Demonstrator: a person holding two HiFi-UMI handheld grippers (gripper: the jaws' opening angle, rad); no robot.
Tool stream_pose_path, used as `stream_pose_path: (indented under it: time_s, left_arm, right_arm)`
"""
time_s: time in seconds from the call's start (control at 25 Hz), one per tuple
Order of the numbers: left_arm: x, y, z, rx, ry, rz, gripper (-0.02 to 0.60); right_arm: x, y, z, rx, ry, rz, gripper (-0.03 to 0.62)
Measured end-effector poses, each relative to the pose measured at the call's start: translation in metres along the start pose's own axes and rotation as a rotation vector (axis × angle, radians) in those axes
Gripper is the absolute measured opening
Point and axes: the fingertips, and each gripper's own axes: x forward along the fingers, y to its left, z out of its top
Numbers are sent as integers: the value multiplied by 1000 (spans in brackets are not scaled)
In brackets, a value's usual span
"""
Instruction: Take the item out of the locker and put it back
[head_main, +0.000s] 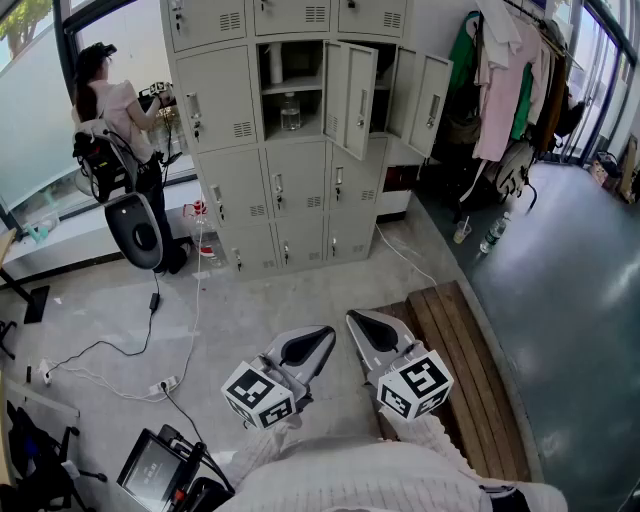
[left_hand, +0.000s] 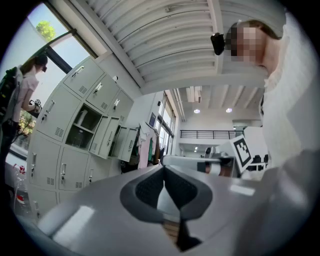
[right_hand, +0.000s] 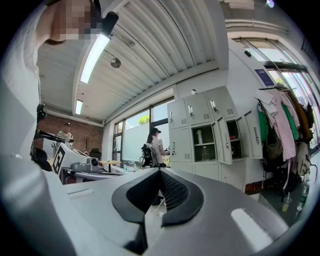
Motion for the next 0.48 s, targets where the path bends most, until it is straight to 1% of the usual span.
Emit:
stream_pose_path:
  time_s: [0.12, 0.24, 0.36, 0.48]
  left_arm:
    - [3, -2, -17, -39, 20, -4, 8]
    - [5, -6, -32, -99, 48, 17, 8]
    - [16, 0, -32, -98, 56, 5, 8]
    - [26, 15, -31, -91, 50, -2, 8]
  right_arm:
    - [-2, -4, -17, 25, 19, 11, -3]
    - [-8, -10, -28, 75, 42, -7, -3]
    - [-2, -18, -28, 82, 52, -6, -3]
    - [10, -30, -33, 78, 57, -11, -3]
